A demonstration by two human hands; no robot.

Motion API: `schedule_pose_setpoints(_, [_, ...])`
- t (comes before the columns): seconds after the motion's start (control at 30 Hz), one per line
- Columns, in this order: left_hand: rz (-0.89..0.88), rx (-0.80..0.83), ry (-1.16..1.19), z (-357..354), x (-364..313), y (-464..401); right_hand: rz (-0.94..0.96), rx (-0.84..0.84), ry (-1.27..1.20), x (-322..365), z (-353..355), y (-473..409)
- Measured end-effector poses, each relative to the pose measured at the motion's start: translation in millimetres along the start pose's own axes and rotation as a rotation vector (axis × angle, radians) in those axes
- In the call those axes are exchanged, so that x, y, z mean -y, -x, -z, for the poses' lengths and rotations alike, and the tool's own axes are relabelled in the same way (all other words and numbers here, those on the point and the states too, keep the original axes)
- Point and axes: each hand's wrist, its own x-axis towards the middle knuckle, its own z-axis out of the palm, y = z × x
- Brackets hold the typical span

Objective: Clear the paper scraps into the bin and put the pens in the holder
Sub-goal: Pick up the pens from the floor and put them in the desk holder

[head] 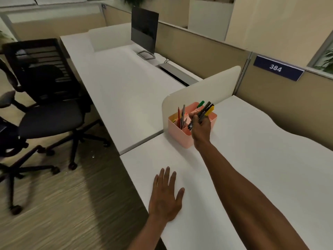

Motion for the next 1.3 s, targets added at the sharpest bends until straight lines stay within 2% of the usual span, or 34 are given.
schedule_pose_setpoints(0.23, [0.01,-0.039,0.012,-8,2,-2,0.27,0.017,0.404,-34,-11,-1])
schedule_pose_setpoints(0.33, [-0.003,-0.042,0.006,-9,3,-2,0.264,-0.041,0.567,-36,-16,2])
schedule_pose_setpoints(0.43, [-0.004,-0.049,0.002,-12,4,-2,0.278,-0.129,0.56,-50,-14,-6])
schedule_pose_setpoints(0.63, [-0.012,-0.073,-0.027,-14,5,-2,0.268,-0.137,0.633,-78,-9,-18])
schedule_pose_setpoints(0.73, [-0.018,-0.082,-0.031,-16,6,-1,0.32,-0.125,0.646,-84,-7,-17])
schedule_pose_setpoints(0.83, [-0.015,-0.084,-0.05,-17,6,-1,0.268,-0.114,0.63,-88,-4,-20])
schedule_pose_setpoints(1.07, [-0.021,-0.099,-0.047,-18,7,0,0.291,-0.06,0.593,-81,12,-15])
schedule_pose_setpoints(1.3, [-0.022,-0.102,-0.04,-18,7,-1,0.287,-0.071,0.532,-78,37,28])
